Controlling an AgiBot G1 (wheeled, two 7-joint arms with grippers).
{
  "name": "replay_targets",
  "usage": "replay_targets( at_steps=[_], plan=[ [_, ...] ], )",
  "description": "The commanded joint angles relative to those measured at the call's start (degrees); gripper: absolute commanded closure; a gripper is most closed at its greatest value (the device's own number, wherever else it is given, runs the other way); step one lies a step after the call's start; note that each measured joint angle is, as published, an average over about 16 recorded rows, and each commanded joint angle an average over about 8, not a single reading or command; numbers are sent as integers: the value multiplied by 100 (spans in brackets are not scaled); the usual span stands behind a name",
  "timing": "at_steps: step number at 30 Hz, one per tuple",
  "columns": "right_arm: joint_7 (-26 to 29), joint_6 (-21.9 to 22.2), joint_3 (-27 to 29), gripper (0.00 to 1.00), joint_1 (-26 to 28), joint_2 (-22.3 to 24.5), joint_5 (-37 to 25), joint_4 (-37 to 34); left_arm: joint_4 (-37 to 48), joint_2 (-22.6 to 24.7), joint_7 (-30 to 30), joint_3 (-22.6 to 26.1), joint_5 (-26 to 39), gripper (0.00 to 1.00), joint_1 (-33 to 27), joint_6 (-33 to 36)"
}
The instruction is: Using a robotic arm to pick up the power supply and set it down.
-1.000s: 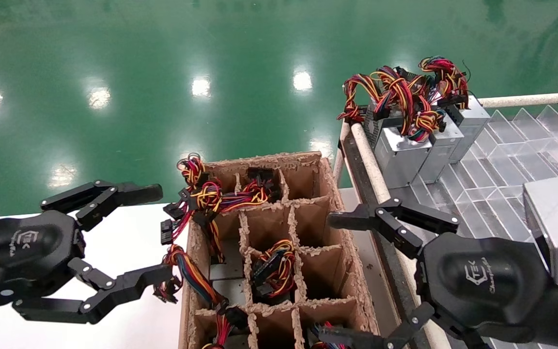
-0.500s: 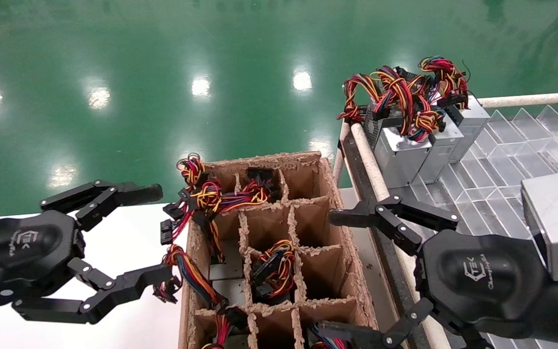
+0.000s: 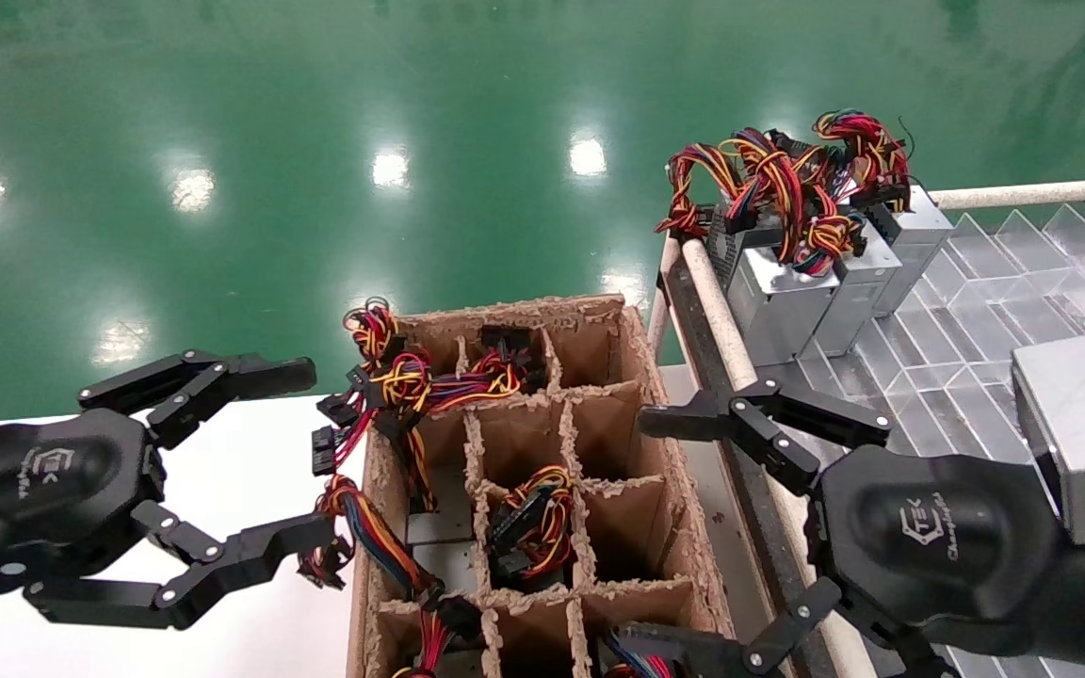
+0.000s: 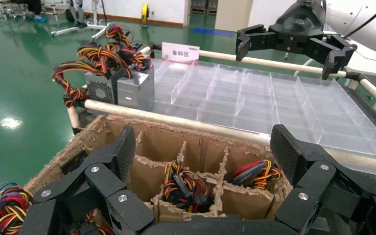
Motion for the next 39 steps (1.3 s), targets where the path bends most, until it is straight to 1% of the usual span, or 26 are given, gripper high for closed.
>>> replay_targets(
  at_steps=[1, 39],
  plan=[
    [-1, 0, -1, 0, 1, -1, -1, -1, 0, 0, 0, 0, 0, 0, 0, 0],
    [-2, 4, -1, 0, 6, -2, -4, -6, 0, 0, 0, 0, 0, 0, 0, 0]
  ],
)
